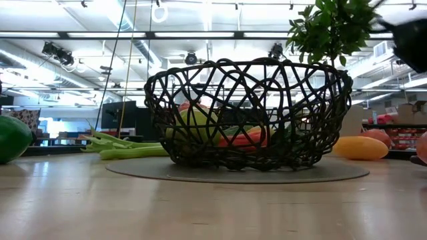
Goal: Build produce basket
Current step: Put the violet eggplant into the black wire basket
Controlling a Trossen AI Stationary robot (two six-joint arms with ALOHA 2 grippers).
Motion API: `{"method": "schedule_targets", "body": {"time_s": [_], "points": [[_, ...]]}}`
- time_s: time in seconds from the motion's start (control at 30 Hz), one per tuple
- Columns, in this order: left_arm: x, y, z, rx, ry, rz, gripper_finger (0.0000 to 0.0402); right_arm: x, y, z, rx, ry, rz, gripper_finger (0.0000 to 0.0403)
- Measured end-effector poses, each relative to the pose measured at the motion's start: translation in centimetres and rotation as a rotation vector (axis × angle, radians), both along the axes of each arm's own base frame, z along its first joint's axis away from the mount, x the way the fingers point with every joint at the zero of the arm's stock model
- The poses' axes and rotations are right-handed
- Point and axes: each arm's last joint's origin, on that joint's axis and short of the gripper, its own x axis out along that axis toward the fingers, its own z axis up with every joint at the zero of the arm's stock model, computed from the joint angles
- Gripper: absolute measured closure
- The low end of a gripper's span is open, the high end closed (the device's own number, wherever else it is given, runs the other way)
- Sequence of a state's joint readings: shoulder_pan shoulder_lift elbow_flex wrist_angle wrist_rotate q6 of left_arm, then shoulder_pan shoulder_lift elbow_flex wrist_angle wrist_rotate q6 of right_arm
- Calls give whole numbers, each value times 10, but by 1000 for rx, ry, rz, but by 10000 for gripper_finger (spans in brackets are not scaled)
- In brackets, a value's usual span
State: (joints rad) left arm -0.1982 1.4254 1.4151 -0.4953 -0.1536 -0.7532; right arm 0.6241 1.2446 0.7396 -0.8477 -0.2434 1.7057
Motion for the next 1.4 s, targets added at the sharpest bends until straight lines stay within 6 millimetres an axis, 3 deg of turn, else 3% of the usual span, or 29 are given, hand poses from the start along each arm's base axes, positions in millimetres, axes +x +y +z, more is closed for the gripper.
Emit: {"method": "schedule_targets", "body": {"time_s": [0.6,0.87,1.0,1.13,1.4], "points": [[-1,-3,-1,-80,5,76,104,-12,-10,-64,-90,-65,7,57],[-1,-7,1,-151,-10,123,104,-7,-6,-61,-123,-44,135,57],[-3,-9,-1,-105,1,127,104,-8,-7,-61,-129,-49,166,66],[-2,-8,-8,-54,57,136,104,-8,-7,-61,-135,-47,175,120],[11,-8,-24,-58,111,167,104,-4,-4,-59,-103,-113,230,307]]}}
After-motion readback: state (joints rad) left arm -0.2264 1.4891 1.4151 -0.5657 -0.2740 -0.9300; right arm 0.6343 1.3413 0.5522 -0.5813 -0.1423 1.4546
